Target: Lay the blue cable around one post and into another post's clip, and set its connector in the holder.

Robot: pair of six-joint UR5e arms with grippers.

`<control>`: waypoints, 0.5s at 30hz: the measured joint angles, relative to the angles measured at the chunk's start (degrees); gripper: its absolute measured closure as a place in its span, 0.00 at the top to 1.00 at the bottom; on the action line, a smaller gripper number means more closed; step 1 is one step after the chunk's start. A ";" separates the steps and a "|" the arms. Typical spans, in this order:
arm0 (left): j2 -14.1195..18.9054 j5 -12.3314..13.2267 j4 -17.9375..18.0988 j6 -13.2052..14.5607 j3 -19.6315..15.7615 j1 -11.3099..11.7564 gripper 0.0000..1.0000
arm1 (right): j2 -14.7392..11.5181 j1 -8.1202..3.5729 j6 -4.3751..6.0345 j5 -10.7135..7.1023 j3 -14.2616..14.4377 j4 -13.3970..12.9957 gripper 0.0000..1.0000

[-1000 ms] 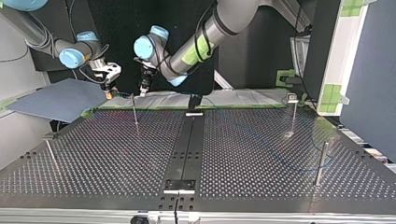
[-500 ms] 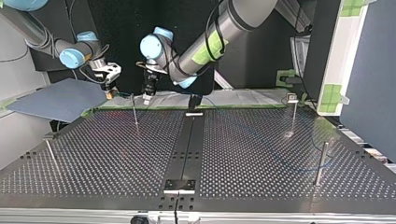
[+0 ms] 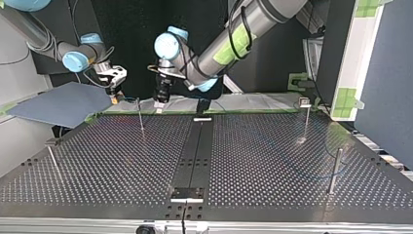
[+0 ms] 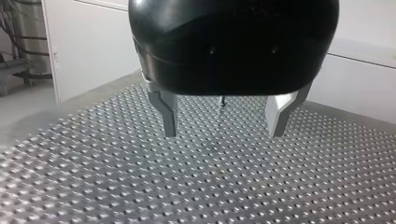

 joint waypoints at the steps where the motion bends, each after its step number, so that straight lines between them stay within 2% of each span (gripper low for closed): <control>1: 0.72 0.07 0.06 0.03 -0.74 0.08 0.93 | 0.00 0.01 0.00 0.00 -0.01 -0.03 0.00; 15: 9.07 0.16 0.96 0.16 -9.07 0.78 0.93 | 0.00 0.04 -0.07 0.00 -0.02 0.08 0.00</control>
